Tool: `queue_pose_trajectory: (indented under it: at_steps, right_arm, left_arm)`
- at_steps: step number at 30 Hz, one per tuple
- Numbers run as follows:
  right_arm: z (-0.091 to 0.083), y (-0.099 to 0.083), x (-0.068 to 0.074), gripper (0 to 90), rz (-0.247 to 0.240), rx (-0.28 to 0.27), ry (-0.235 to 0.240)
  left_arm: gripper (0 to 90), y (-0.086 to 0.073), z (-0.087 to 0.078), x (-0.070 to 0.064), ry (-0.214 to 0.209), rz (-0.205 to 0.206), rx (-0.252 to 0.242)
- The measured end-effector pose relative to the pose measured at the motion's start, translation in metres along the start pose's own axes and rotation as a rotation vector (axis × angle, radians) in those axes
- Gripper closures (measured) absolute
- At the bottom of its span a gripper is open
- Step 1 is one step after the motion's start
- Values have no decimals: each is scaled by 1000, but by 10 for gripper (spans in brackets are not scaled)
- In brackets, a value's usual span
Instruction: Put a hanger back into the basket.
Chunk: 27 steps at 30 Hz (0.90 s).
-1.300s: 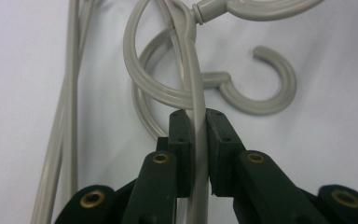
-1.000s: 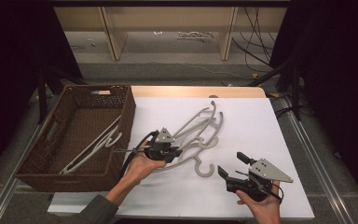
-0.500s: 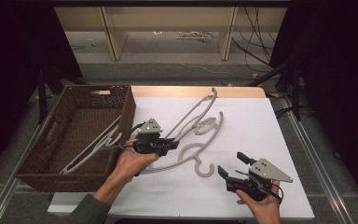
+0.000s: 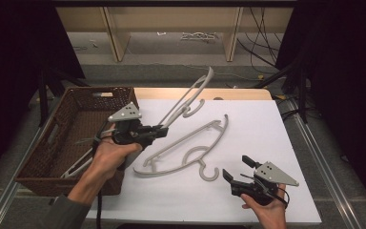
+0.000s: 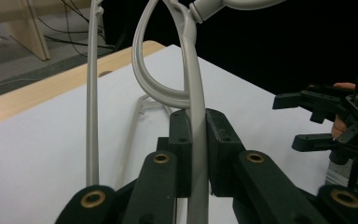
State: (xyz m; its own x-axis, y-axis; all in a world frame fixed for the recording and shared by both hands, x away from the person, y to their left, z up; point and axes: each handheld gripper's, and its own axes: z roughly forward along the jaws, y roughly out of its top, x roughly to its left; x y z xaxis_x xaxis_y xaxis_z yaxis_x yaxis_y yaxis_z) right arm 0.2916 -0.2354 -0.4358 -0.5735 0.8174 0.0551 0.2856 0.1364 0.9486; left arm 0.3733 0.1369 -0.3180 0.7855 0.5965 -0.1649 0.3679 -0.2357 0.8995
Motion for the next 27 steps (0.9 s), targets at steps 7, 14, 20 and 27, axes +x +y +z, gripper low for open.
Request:
queue_pose_trajectory:
  at_steps: [7, 14, 20, 27]
  right_arm:
    - [3, -1, 0, 172, 9, -24, 12]
    - [2, 0, -1, 173, -1, -13, 0]
    - [5, -1, -1, 173, 6, -8, 7]
    - [3, -1, 0, 173, 3, -6, -1]
  left_arm:
    - [817, 2, -32, 21, 87, 9, -10]
    - [817, -8, -59, 52, 172, 33, -15]
    - [817, -22, -80, 71, 197, 12, -14]
    - [817, -34, -100, 89, 244, -3, 8]
